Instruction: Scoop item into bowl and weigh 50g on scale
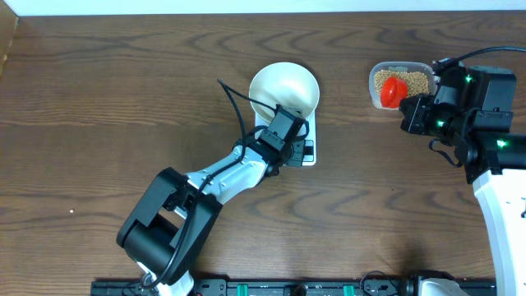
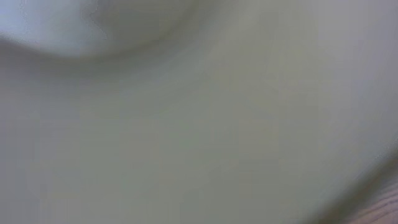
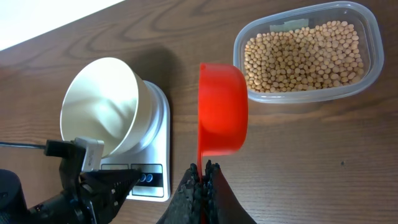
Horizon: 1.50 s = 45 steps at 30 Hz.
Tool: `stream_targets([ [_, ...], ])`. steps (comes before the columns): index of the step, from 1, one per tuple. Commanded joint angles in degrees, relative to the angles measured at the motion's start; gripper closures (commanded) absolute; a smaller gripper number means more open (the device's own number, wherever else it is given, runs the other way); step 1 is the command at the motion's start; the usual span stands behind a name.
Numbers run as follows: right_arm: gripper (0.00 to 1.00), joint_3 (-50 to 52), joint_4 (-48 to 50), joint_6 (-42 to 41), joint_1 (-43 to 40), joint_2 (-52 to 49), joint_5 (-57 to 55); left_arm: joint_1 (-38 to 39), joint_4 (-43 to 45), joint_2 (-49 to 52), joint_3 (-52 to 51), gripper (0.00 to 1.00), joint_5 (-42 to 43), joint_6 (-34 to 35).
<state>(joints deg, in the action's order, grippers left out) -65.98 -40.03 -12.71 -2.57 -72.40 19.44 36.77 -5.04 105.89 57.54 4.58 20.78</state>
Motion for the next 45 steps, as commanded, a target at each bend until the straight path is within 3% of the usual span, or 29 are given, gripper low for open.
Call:
stream_targets([
  [1,0.99,-1.4,-0.2,1.0,-0.5,0.1,-0.5,-0.1,-2.0,5.3,-2.1,0.92,-1.2,-0.5],
  [28,0.99,-1.4,-1.5,1.0,-0.5,0.1,-0.5,-0.1,-9.3,5.4,-2.2,0.92,-9.4,-0.5],
  [45,0.99,-1.4,-1.8,1.0,-0.5,0.1,-1.0,-0.1,-6.8,3.4,-2.1,0.93,-12.7,-0.5],
])
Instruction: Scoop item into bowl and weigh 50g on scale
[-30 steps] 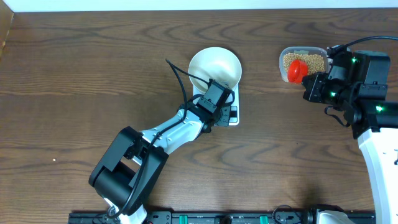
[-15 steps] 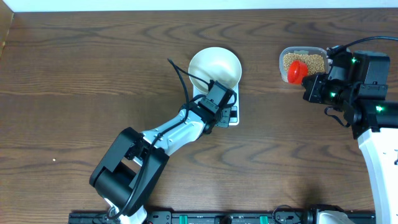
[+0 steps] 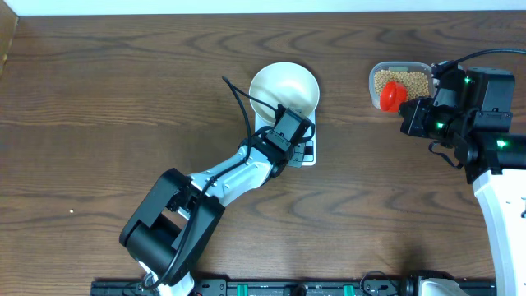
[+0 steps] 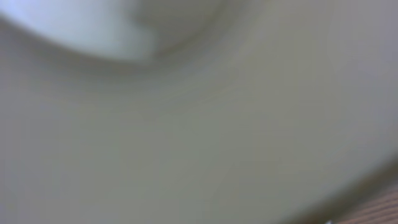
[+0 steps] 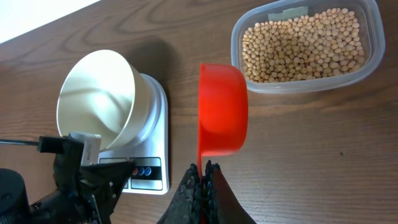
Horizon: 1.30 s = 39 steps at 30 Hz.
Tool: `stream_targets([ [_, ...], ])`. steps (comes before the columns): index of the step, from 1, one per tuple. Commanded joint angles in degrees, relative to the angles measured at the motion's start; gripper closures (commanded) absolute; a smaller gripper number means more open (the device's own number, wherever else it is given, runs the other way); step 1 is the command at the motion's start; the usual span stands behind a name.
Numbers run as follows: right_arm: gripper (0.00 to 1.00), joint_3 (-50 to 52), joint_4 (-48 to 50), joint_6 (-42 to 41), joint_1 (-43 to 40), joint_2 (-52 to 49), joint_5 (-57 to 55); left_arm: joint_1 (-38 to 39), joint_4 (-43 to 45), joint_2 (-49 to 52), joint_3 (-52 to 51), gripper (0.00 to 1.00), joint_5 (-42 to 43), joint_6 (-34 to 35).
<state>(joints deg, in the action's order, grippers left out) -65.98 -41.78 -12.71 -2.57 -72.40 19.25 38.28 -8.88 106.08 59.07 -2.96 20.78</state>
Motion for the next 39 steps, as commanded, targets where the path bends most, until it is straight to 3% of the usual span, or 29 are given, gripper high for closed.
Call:
stream_targets([
  [1,0.99,-1.4,0.0,1.0,-0.5,0.1,-0.9,-1.6,-3.3,2.3,-3.7,0.93,-5.2,-0.5],
  [17,0.99,-1.4,0.2,1.0,-0.5,0.1,-0.9,-1.8,-18.5,-20.5,-3.7,0.93,0.0,-0.5],
  [22,0.99,-1.3,0.8,1.0,-0.5,0.1,-1.0,-6.0,-21.2,-27.2,-3.7,0.92,-0.1,1.0],
  [33,0.99,-1.4,11.6,0.6,-0.5,-1.0,-1.0,-27.3,-13.1,-33.4,-3.7,0.93,-0.1,0.9],
  [39,0.99,-1.4,21.1,0.2,-0.5,-4.8,-6.0,-31.9,-4.3,-33.1,-3.7,0.92,-0.1,-4.2],
])
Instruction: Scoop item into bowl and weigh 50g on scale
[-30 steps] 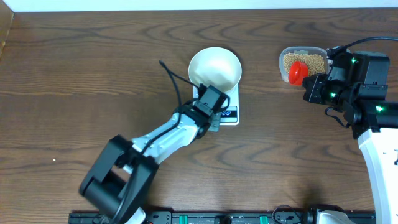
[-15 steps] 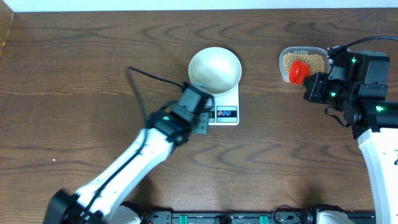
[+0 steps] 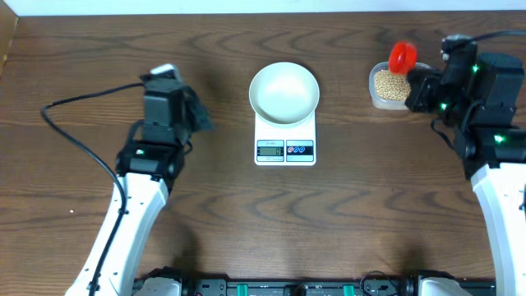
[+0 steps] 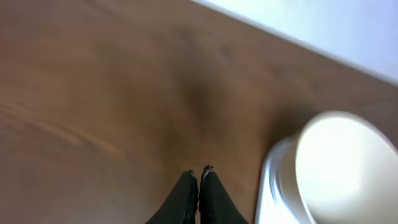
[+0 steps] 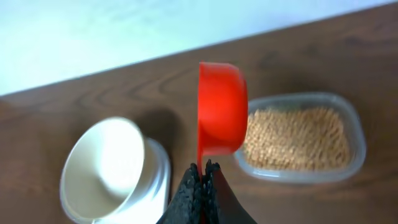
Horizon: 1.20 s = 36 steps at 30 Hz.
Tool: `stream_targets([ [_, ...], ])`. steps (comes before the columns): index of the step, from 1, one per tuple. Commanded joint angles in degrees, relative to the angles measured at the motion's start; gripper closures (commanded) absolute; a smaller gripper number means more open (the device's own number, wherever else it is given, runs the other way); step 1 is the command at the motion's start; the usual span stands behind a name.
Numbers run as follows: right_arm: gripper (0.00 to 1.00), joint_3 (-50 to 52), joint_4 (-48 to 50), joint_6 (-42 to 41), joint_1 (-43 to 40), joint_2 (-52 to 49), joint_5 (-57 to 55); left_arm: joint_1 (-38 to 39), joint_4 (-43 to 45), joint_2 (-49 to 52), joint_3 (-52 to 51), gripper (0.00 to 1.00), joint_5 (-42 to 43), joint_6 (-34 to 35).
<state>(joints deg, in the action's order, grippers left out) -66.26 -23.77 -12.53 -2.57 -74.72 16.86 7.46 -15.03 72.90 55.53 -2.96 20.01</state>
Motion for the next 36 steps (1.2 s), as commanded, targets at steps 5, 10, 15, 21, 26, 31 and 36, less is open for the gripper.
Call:
stream_targets([
  [5,0.99,-1.1,6.9,-3.4,-0.5,-5.7,-6.0,-1.6,3.8,0.1,-0.1,0.93,-0.3,-5.4],
  [10,0.99,-2.6,5.5,-3.8,-0.8,-6.2,-5.7,-1.6,4.0,0.1,-0.1,0.92,-0.3,-2.6],
  [15,0.99,-10.8,-3.9,-4.1,-1.7,-6.2,-5.8,-1.6,4.0,0.1,0.9,0.93,-0.2,0.3],
  [21,0.99,-19.2,-11.6,-4.1,-2.5,-6.2,-5.8,-1.6,3.9,0.1,4.3,0.93,-0.2,0.2],
  [26,0.99,-21.9,-16.0,-3.7,-2.7,-6.2,-5.8,-1.6,0.7,0.0,8.0,0.93,0.0,0.1],
  [31,0.99,-23.3,-18.5,-3.4,-2.6,-6.2,-5.8,-1.6,-7.1,0.0,13.4,0.93,4.3,-7.0],
  [36,0.99,-23.6,-19.5,-3.2,-2.6,-6.2,-5.8,-1.6,-14.5,-0.1,15.6,0.93,9.7,-12.8],
])
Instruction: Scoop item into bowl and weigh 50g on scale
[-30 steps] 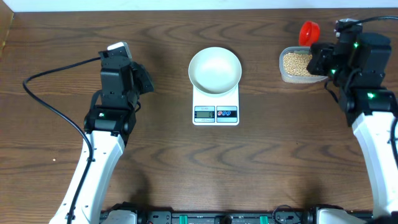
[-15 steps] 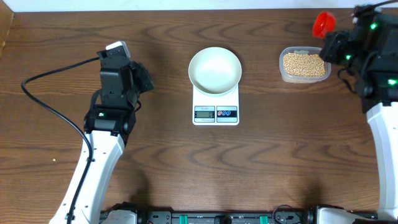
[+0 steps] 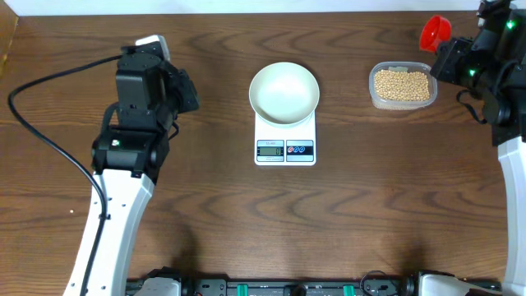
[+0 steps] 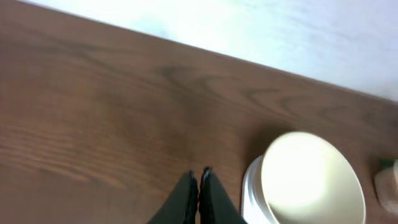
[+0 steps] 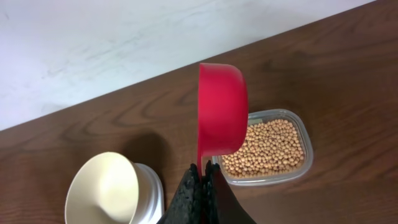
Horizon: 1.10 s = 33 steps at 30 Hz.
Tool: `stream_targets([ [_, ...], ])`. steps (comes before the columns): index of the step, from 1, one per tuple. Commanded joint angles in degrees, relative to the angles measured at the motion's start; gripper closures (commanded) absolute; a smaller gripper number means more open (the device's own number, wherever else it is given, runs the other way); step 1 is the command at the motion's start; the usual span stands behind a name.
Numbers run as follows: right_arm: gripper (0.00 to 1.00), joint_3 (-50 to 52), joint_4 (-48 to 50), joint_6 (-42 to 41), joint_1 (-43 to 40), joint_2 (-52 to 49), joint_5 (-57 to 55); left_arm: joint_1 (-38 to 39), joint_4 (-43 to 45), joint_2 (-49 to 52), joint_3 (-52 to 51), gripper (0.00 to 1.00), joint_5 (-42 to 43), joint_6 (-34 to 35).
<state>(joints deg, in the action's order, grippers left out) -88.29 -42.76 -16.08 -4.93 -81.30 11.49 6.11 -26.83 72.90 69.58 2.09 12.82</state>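
An empty-looking white bowl [image 3: 283,90] sits on the white scale [image 3: 285,149] at the table's middle; it also shows in the left wrist view [image 4: 311,180]. A clear tub of beans [image 3: 402,85] stands to its right. My right gripper [image 5: 203,167] is shut on the handle of the red scoop [image 5: 222,109], held high on edge, beyond the tub's far right [image 3: 434,31]. Its inside is hidden. My left gripper [image 4: 199,171] is shut on nothing, raised well left of the bowl.
The scale's display and buttons [image 3: 285,149] face the front edge. Bare brown wood [image 3: 205,214] lies on all sides of the scale. The table's far edge meets a white wall [image 5: 93,43] just behind the bowl and tub.
My right gripper has carried the scoop from over the tub's far edge to higher and farther right. The left arm has drawn a little farther back and left, still shut.
At first my left gripper was down at the scale, its camera pressed close to the bowl, while the right held the scoop beside the tub. By 1.2 s ago the left arm had withdrawn to the left and the scoop was raised. Now both arms stand back from the scale.
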Motion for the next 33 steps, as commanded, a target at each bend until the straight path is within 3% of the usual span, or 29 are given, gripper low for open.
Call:
stream_targets([
  [1,0.99,-1.5,-0.6,0.3,-0.3,0.4,-0.4,-0.3,-4.1,0.0,1.6,0.93,5.3,-5.8],
  [11,0.99,-1.5,-4.0,1.2,-0.3,0.4,-0.4,-0.3,-12.6,0.1,1.5,0.93,6.7,-10.4],
  [15,0.99,-1.5,-4.8,1.2,-0.3,0.4,-0.4,-0.3,-12.8,0.5,1.5,0.92,12.1,-16.2],
  [21,0.99,-1.5,-5.4,1.1,-0.3,0.4,-0.4,0.2,-16.9,4.9,1.5,0.92,13.0,-23.3],
  [27,0.99,-1.5,-6.5,1.1,-0.3,0.4,-0.4,3.3,-16.8,8.3,1.5,0.93,19.6,-32.8],
  [33,0.99,-1.5,-6.5,1.1,-0.3,0.4,-0.4,5.3,-15.3,7.0,1.6,0.93,19.6,-33.7],
])
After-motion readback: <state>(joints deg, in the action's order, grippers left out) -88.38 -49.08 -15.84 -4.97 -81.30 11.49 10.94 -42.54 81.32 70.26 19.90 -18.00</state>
